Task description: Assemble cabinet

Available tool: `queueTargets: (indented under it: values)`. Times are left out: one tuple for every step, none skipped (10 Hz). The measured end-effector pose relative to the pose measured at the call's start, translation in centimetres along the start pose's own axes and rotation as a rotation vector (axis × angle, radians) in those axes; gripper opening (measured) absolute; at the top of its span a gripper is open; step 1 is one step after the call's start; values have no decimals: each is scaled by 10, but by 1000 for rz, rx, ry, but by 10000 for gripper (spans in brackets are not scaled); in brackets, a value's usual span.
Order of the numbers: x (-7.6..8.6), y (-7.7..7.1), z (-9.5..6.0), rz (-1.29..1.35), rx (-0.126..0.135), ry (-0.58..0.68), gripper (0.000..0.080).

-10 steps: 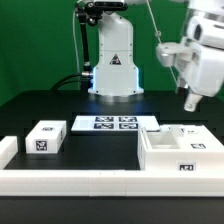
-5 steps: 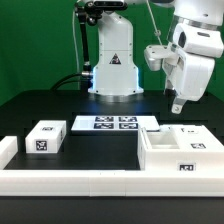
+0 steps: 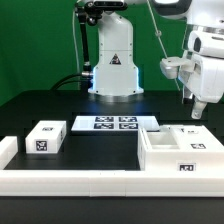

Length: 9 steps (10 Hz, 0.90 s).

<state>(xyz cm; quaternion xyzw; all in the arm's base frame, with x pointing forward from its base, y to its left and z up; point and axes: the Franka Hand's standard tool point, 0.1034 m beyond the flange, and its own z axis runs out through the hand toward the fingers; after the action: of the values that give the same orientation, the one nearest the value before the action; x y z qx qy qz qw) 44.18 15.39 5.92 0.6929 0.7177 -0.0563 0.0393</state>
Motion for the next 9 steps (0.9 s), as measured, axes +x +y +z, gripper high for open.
queueTargets:
  values:
    - [0,0,0,0,0,0,649]
    - [0,0,0,0,1,0,649]
    - [0,0,1,0,2,0,649]
    - [0,-1,1,-1,2,0,649]
    - [1,-2,2,-16,-8,-6,649]
    - [15,-1,-1,-20,-66,-8,649]
    - [31,-3,-3,-28,-127,3,649]
    - [28,-4,-1,-48,-115,-3,649]
    - [27,-4,-1,-44,-115,-2,649]
